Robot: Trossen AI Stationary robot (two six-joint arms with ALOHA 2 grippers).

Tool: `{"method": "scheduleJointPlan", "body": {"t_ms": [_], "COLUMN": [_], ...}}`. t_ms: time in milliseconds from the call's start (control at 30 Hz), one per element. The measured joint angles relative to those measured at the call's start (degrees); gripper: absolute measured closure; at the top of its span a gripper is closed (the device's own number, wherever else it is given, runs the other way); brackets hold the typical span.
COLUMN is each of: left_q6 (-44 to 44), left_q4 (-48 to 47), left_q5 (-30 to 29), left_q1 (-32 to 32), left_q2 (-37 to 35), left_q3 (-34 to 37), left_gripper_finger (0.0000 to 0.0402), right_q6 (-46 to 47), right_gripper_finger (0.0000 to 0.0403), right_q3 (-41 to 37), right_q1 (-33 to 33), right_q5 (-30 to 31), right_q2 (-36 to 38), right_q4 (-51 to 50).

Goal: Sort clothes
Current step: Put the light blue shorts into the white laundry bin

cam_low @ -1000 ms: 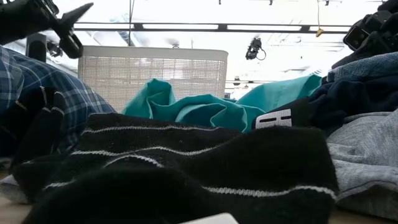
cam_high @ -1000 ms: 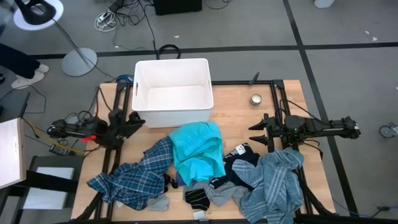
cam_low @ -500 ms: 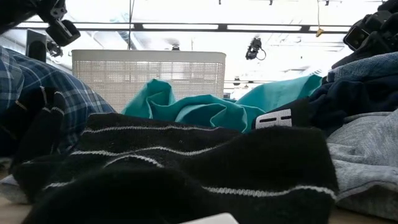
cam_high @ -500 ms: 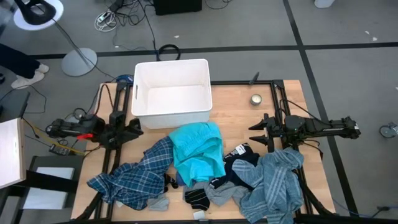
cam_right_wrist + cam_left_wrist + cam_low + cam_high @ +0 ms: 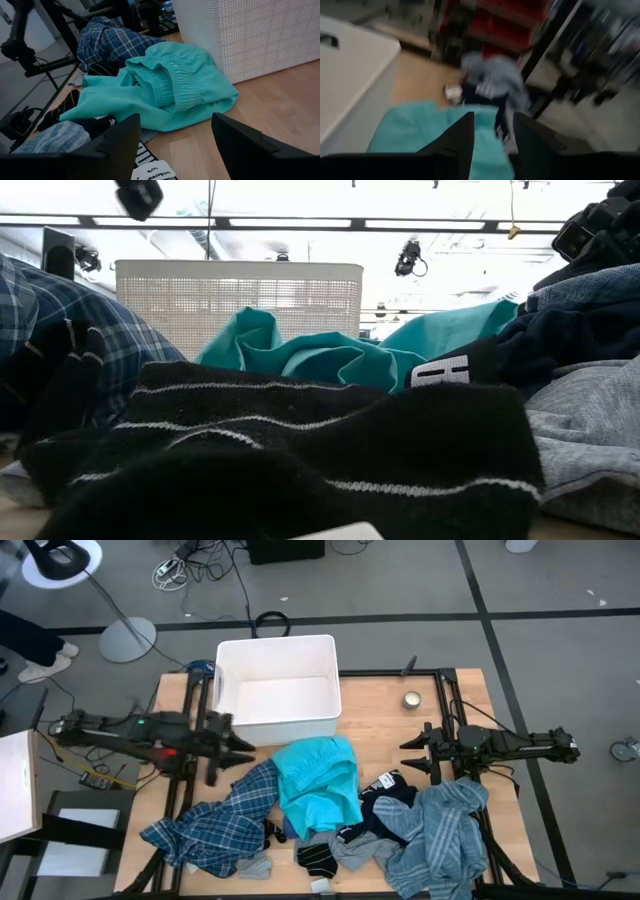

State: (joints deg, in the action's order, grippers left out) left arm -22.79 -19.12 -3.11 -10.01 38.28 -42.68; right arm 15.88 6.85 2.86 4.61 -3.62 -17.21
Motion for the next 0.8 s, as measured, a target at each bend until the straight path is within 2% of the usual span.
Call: {"method": "scheduleJointPlan", "body": {"t_ms": [200,367,533,700,800], "left_q6": [1.58,1.58,1.29,-0.25,0.40], "left_q4": [-1.09,-0.56,4.51,7.05,7.93], "left_q5": [0.21,-1.91,-3.43,-9.71,-10.82], "left_q1": [-1.42,-1.78,-2.10,-3.34,-3.86], "left_q2": [17.63,29.71,39.54,46.72,50.97], "left_q3": [-7.00,-9.32,-9.88,-9.88,-9.88], "left_gripper_finger": [0.0259,0.0259,0.0259,0.0259,0.0259], "right_q6": [0.00,0.00,0.00,0.00,0.00], "right_gripper_finger": [0.0156,0.0156,0.0156,0.0156,0.0156], "right_q3": [0.00,0.00,0.00,0.00,0.00], "right_q1": [-0.01,-0.01,-0.01,0.01,0.00], "right_q5": [-0.01,0.01,0.00,-0.01,-0.01], "right_q2": [0.00,0.00,0.00,0.00,0.00], "right_q4": [-0.01,-0.01,0.24,1.10,1.29]}}
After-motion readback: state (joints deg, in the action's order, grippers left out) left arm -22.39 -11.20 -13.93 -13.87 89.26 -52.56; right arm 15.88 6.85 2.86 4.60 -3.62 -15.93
